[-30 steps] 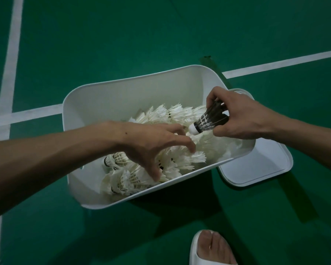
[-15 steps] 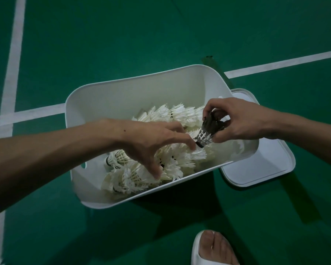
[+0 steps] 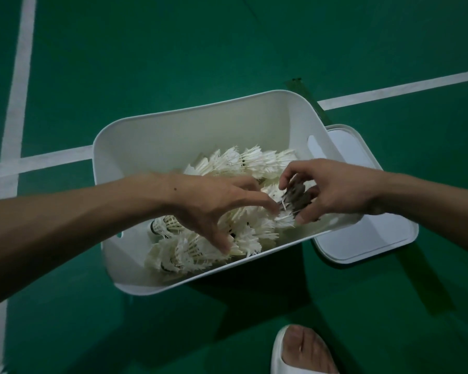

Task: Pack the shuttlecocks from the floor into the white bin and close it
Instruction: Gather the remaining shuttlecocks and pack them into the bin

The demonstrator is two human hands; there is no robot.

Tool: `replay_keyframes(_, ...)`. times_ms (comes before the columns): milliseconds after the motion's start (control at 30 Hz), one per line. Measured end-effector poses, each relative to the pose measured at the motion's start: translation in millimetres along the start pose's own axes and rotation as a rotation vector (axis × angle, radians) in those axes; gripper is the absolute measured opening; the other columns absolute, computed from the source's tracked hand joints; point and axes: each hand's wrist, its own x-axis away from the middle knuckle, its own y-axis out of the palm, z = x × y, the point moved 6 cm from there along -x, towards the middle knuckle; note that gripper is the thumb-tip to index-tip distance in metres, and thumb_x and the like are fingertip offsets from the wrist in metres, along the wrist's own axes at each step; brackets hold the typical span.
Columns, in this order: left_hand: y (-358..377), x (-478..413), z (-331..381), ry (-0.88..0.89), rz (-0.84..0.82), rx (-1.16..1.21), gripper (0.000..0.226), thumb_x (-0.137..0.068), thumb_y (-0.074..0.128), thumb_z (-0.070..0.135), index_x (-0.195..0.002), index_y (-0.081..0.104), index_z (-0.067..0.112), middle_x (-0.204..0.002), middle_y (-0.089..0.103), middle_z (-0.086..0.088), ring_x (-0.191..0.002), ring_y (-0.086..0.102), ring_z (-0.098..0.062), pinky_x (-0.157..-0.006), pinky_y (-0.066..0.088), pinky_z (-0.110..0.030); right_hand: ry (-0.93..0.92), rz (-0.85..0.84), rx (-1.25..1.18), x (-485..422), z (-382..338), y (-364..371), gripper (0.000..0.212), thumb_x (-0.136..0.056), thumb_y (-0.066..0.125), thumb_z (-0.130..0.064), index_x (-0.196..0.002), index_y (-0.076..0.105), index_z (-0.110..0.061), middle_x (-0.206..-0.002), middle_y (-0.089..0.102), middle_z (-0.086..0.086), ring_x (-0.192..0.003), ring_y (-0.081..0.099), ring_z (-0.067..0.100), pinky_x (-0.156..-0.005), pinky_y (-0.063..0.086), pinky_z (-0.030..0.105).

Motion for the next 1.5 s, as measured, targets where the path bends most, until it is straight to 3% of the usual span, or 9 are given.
replay_keyframes(167, 5.9, 5.0, 2.8, 0.023, 0.022, -0.053, 0.089, -0.081, 0.066, 0.051, -0.139, 0.000, 0.062, -0.154, 0.001, 0.016, -0.140, 0.015, -0.010, -0.111, 0.026, -0.035, -0.030, 0.013, 0.249, 1.6, -8.8, -8.3, 0.047, -0.060, 0.090, -0.015, -0.100, 0.068, -0.023, -0.091, 0.071, -0.007, -0.087, 0.067, 0.012, -0.076, 0.056, 0.023)
replay_keyframes(267, 1.4, 22.3, 3.9, 0.042, 0.057, -0.011, 0.088, -0.079, 0.063, 0.057, -0.137, -0.003, 0.064, -0.152, -0.009, 0.026, -0.139, 0.001, 0.002, -0.110, 0.014, -0.027, 0.012, -0.038, 0.343, 3.2, -8.9, -9.1, 0.050, -0.060, 0.089, -0.028, -0.106, 0.069, -0.029, -0.099, 0.066, -0.014, -0.091, 0.063, 0.008, -0.076, 0.050, 0.020)
replay_keyframes(367, 7.5, 38.8, -7.7, -0.042, -0.050, -0.026, 0.094, -0.079, 0.071, 0.045, -0.130, -0.003, 0.072, -0.144, -0.008, 0.035, -0.133, 0.008, 0.005, -0.108, 0.024, -0.025, 0.063, -0.105, 0.280, 4.6, -7.8, -10.9, 0.049, -0.071, 0.082, -0.023, -0.116, 0.064, -0.029, -0.110, 0.060, -0.011, -0.095, 0.062, 0.010, -0.077, 0.050, 0.021)
replay_keyframes(467, 17.3, 43.5, -12.6, -0.085, -0.117, -0.035, 0.104, -0.078, 0.074, 0.034, -0.129, -0.007, 0.072, -0.144, 0.001, 0.030, -0.125, 0.018, 0.003, -0.094, 0.030, -0.011, 0.055, -0.138, 0.368, 4.5, -11.4, -12.6, 0.053, -0.072, 0.081, -0.016, -0.118, 0.061, -0.031, -0.108, 0.062, -0.011, -0.096, 0.064, 0.012, -0.084, 0.052, 0.027)
replay_keyframes(567, 20.3, 33.6, -15.2, -0.091, -0.086, -0.166, 0.107, -0.076, 0.074, 0.039, -0.130, -0.014, 0.068, -0.148, 0.005, 0.021, -0.130, 0.015, -0.005, -0.105, 0.030, -0.030, 0.007, -0.145, 0.640, 0.2, -13.6, -5.5, 0.063, -0.069, 0.084, -0.023, -0.124, 0.055, -0.035, -0.112, 0.064, -0.013, -0.095, 0.063, 0.009, -0.091, 0.049, 0.029)
replay_keyframes(733, 19.6, 15.6, -19.2, -0.139, -0.056, -0.327, 0.105, -0.073, 0.070, 0.055, -0.132, -0.016, 0.066, -0.150, 0.004, 0.011, -0.136, 0.008, -0.017, -0.111, 0.024, -0.044, -0.079, -0.057, 0.898, -6.7, -7.4, 6.1, 0.061, -0.069, 0.083, -0.031, -0.124, 0.056, -0.032, -0.114, 0.066, -0.007, -0.086, 0.050, 0.009, -0.077, 0.041, 0.022)
replay_keyframes(900, 19.8, 12.3, -24.2, -0.151, -0.009, -0.341, 0.106, -0.069, 0.070, 0.059, -0.133, -0.015, 0.066, -0.150, -0.016, 0.015, -0.141, -0.010, -0.019, -0.115, 0.013, -0.053, -0.116, 0.024, 0.909, -6.5, -12.2, -4.0, 0.060, -0.063, 0.084, -0.046, -0.117, 0.061, -0.036, -0.122, 0.055, -0.006, -0.110, 0.051, 0.014, -0.085, 0.040, 0.025)
replay_keyframes(1167, 23.8, 5.5, -31.2, -0.201, -0.075, -0.229, 0.108, -0.068, 0.073, 0.055, -0.130, -0.014, 0.070, -0.151, -0.017, 0.019, -0.144, -0.003, -0.021, -0.111, 0.024, -0.055, -0.137, 0.059, 0.883, -12.7, -17.6, -4.3, 0.057, -0.066, 0.080, -0.052, -0.116, 0.061, -0.034, -0.126, 0.056, -0.004, -0.114, 0.051, 0.018, -0.094, 0.044, 0.035)
replay_keyframes(1500, 28.2, 4.0, -27.4, -0.188, -0.097, -0.147, 0.107, -0.069, 0.075, 0.052, -0.129, -0.011, 0.072, -0.154, -0.018, 0.014, -0.145, 0.002, -0.027, -0.109, 0.026, -0.058, -0.162, -0.030, 1.085, -19.7, -16.5, 17.6, 0.057, -0.066, 0.081, -0.045, -0.116, 0.060, -0.028, -0.121, 0.057, -0.003, -0.111, 0.050, 0.016, -0.091, 0.043, 0.029)
